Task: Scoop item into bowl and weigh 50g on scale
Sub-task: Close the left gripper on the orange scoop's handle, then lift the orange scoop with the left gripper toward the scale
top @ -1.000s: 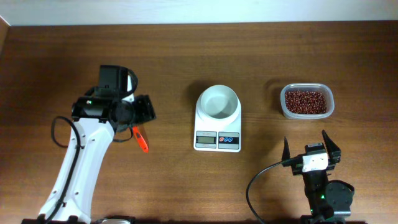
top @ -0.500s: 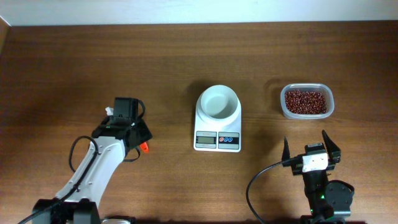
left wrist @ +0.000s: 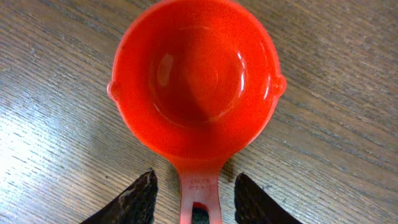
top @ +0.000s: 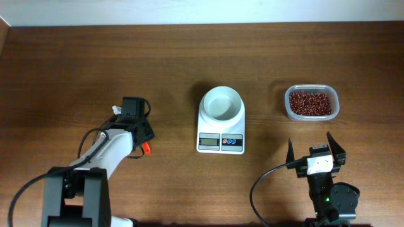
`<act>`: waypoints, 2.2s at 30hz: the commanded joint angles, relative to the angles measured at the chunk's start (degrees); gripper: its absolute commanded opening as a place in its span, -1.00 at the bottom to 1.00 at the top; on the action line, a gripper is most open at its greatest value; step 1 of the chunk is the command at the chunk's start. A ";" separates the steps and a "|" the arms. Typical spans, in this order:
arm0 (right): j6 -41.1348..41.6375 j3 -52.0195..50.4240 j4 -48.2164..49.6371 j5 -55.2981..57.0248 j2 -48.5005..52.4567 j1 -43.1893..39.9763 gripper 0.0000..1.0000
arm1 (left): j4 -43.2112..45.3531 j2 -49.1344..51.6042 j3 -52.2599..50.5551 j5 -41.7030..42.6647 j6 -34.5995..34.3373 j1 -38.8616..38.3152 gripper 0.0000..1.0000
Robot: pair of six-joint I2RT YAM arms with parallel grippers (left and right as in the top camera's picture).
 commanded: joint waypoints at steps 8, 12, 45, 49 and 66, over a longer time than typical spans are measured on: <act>0.42 -0.26 -0.26 0.44 -0.22 0.37 0.98 | 3.50 0.28 -0.37 0.96 5.92 -0.07 -0.67; 0.42 -0.26 -0.28 0.44 -0.22 0.37 0.98 | 2.75 0.31 -0.37 4.28 5.90 -0.07 -0.51; 0.42 -0.26 -0.28 0.44 -0.22 0.37 0.97 | 1.77 2.89 -0.48 5.64 5.90 0.00 -0.62; 0.42 -0.26 -0.28 0.44 -0.22 0.37 0.97 | 0.70 -0.13 1.66 5.64 5.75 0.00 -0.73; 0.42 -0.26 -0.28 0.44 -0.22 0.37 0.97 | -0.17 -23.91 5.40 38.34 -28.46 3.96 -1.00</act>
